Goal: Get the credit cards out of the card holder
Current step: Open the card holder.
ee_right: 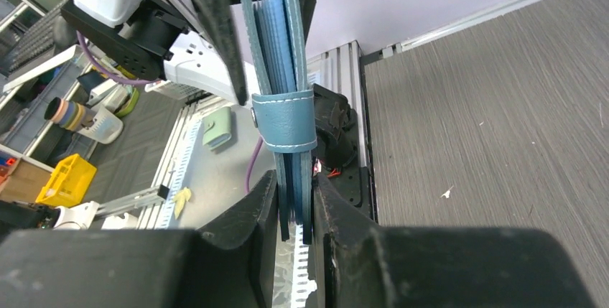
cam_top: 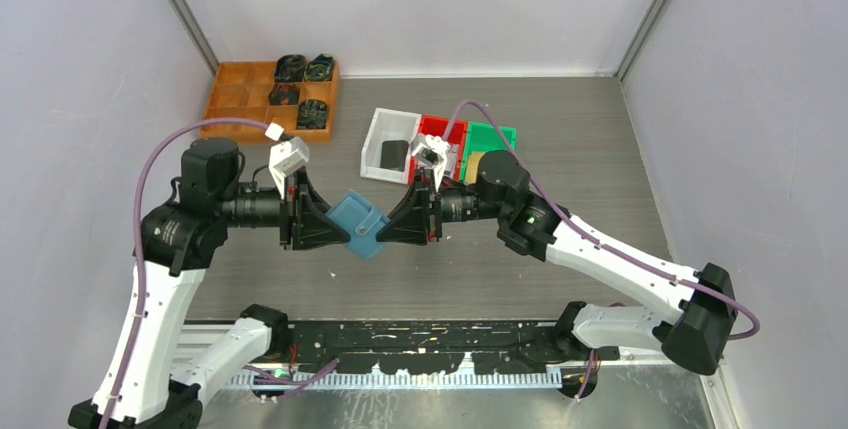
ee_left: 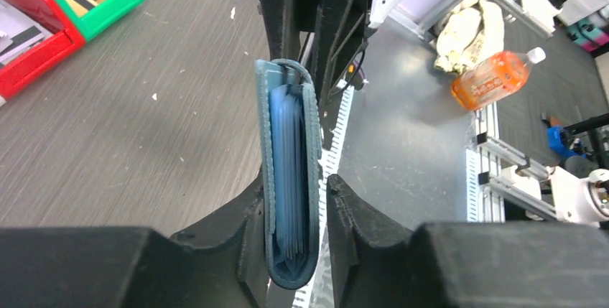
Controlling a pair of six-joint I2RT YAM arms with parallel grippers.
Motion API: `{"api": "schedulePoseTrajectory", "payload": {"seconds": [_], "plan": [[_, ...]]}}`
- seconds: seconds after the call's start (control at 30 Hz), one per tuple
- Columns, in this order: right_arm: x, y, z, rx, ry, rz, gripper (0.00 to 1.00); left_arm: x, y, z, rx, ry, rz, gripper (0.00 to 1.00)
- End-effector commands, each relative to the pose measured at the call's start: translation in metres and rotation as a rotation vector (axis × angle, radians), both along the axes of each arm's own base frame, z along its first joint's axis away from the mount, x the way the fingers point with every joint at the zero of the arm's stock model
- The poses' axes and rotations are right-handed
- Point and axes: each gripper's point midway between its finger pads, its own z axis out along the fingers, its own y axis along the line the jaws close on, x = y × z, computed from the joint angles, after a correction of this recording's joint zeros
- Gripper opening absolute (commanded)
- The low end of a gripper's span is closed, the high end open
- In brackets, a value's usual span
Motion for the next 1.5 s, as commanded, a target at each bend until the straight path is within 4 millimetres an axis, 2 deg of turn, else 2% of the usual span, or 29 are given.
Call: {"api": "schedulePoseTrajectory", "payload": {"seconds": [0.0,0.2,0.33,0.5,0.6,0.63,0.7,0.77,0.9,1.1,1.27,1.33,1.37,1.43,1.47], "plan": [[0.018,-0.007,0.024,0.086,-0.064,-0.121,0.01,-0.018,-0.008,0.032,-0.113,0.038,-0.111,0.29],[0.019,-0.011,0.024,0.095,-0.061,-0.135,0.01,-0.020,-0.005,0.040,-0.116,0.001,-0.106,0.32],[0.019,-0.010,0.024,0.089,-0.055,-0.127,0.01,-0.006,-0.007,0.047,-0.131,-0.041,-0.058,0.25],[0.018,-0.010,0.024,0.089,-0.055,-0.128,0.01,-0.001,-0.009,0.053,-0.145,-0.046,-0.051,0.41],[0.018,-0.011,0.025,0.091,-0.061,-0.132,0.01,-0.002,-0.009,0.048,-0.141,-0.030,-0.051,0.44],[0.018,-0.011,0.025,0.091,-0.062,-0.133,0.01,-0.002,-0.009,0.047,-0.142,-0.027,-0.054,0.42],[0.019,-0.011,0.023,0.087,-0.060,-0.134,0.01,-0.003,-0.009,0.050,-0.151,-0.035,-0.051,0.33],[0.019,-0.011,0.021,0.082,-0.056,-0.135,0.01,-0.001,-0.008,0.055,-0.155,-0.063,-0.041,0.30],[0.020,-0.009,0.021,0.098,-0.047,-0.133,0.01,0.004,-0.008,0.061,-0.154,-0.087,-0.016,0.44],[0.019,-0.009,0.024,0.118,-0.046,-0.130,0.01,0.006,-0.007,0.052,-0.149,-0.069,0.005,0.58],[0.015,-0.011,0.021,0.117,-0.039,-0.119,0.01,0.016,0.001,0.043,-0.063,-0.172,0.059,0.67],[0.012,-0.012,0.022,0.118,-0.038,-0.108,0.01,0.021,0.004,0.035,-0.026,-0.192,0.069,0.75],[0.012,-0.012,0.022,0.117,-0.037,-0.105,0.01,0.022,0.005,0.033,-0.016,-0.195,0.074,0.82],[0.011,-0.012,0.024,0.118,-0.037,-0.098,0.01,0.026,0.006,0.027,0.004,-0.189,0.087,0.89],[0.011,-0.012,0.024,0.118,-0.038,-0.098,0.01,0.023,0.006,0.027,0.000,-0.181,0.073,0.89]]}}
